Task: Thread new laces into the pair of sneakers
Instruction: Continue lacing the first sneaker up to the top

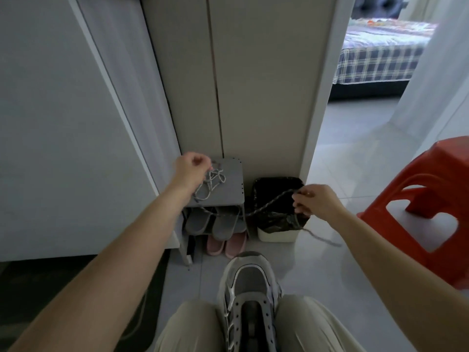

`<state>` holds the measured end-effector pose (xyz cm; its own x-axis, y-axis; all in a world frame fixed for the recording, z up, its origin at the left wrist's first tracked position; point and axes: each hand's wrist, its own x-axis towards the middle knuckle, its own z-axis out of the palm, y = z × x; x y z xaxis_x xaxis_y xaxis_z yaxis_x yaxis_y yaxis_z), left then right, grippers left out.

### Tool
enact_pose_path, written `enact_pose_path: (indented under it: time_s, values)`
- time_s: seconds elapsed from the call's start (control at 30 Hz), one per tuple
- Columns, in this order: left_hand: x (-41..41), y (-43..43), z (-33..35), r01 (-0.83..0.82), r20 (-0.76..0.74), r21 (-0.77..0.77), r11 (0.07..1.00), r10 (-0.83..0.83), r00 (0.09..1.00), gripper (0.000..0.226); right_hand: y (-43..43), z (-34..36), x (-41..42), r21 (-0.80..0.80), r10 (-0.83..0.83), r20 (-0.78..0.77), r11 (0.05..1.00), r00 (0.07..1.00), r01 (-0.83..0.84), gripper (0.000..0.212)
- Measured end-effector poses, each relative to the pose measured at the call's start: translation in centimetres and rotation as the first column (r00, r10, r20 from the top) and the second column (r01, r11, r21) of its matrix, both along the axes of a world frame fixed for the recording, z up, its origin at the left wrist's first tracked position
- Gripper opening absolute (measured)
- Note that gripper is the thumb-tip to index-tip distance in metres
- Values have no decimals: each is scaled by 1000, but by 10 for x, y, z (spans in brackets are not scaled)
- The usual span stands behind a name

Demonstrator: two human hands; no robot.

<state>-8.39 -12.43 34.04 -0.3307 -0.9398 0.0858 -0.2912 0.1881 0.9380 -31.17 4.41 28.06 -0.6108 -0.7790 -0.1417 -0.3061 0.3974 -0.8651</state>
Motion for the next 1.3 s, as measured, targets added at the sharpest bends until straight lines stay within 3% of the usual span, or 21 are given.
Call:
enact_pose_path:
  time_s: [0.1,0.17,0.27,0.4,0.5,0.6,0.73,0.93,0.97,1.03,1.13,1.3]
  values:
    - [-40,20,-26,217,158,-3,976,-213,964,9,-15,29,6,-145,73,58,987,996,-64,11]
    - [-65,36,-33,374,232,19,927,-368,900,31,-23,48,10,-197,121,57,974,991,-107,12]
    - [-98,56,-32,487,270,44,872,-479,835,17,-35,70,10,-217,156,41,965,987,-144,5]
    - [-128,50,-24,352,46,142,925,-361,931,18,-42,83,-5,-233,95,6,968,995,-92,16]
    - [-143,31,-13,316,-55,214,924,-312,949,17,-40,69,-18,-59,154,-64,986,986,-157,26]
    - [-157,13,-10,390,-123,287,875,-370,921,19,-50,41,-22,71,198,5,978,980,-198,27]
    - [-170,-11,-18,350,-133,331,876,-324,937,14,-78,23,-32,-85,37,87,996,996,-29,7]
    - [-174,-49,-51,199,-69,328,923,-186,980,3,-120,9,-68,-184,-99,206,973,973,138,11]
    - [-173,-52,-56,191,-54,346,919,-183,982,11,-126,6,-75,-181,-107,200,973,974,144,11]
    - [-168,-54,-70,173,7,361,916,-189,982,31,-137,-2,-90,-153,-134,178,975,975,162,11]
    - [-159,-53,-91,154,75,359,921,-193,978,36,-149,-24,-114,-71,-174,160,980,972,187,10]
    - [-142,-62,-113,100,154,371,923,-167,974,35,-148,-52,-134,195,-77,-62,977,995,88,52]
